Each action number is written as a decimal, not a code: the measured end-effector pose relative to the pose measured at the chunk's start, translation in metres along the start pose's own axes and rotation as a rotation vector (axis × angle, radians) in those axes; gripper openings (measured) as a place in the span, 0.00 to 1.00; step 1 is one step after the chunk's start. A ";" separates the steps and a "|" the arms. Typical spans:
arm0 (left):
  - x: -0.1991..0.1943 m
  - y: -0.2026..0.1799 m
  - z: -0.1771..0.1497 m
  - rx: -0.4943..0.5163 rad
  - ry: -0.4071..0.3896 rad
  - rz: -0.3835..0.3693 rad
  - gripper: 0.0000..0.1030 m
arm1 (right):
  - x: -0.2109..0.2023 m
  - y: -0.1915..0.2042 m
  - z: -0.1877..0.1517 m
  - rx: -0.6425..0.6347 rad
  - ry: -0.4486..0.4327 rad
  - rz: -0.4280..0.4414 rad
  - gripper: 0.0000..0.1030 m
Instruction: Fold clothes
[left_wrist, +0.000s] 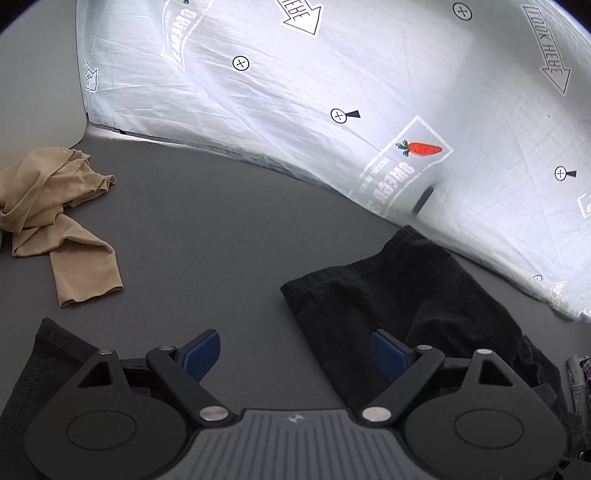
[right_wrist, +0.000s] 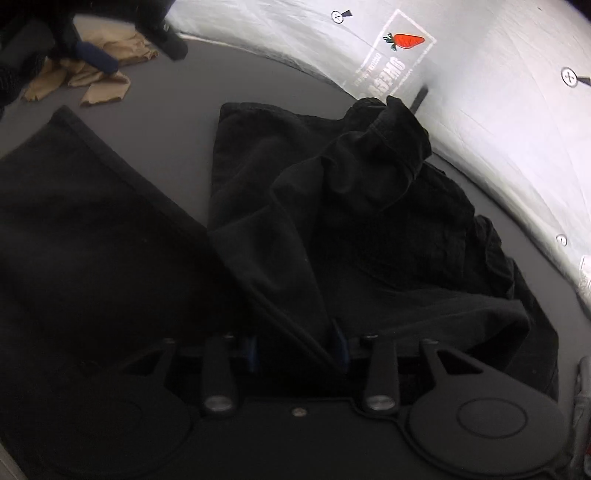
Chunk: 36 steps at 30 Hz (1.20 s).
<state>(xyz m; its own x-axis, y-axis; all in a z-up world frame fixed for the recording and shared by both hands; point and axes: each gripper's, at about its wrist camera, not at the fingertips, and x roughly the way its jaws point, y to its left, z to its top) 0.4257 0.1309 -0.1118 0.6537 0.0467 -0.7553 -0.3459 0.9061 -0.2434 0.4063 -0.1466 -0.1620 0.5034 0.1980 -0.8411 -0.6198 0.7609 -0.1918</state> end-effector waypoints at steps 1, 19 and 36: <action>0.009 -0.002 0.001 0.010 0.006 0.006 0.86 | -0.007 -0.008 -0.001 0.067 -0.013 0.034 0.48; 0.106 -0.054 0.027 0.268 -0.134 0.196 0.05 | 0.000 -0.048 0.011 0.343 -0.004 0.079 0.55; -0.024 0.148 -0.011 -0.179 -0.071 0.681 0.34 | -0.040 -0.129 -0.017 0.544 -0.102 -0.168 0.71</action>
<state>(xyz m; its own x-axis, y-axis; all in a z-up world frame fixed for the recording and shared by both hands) 0.3513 0.2594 -0.1371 0.2927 0.6110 -0.7355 -0.7949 0.5831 0.1681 0.4556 -0.2629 -0.1128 0.6407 0.0849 -0.7631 -0.1413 0.9899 -0.0085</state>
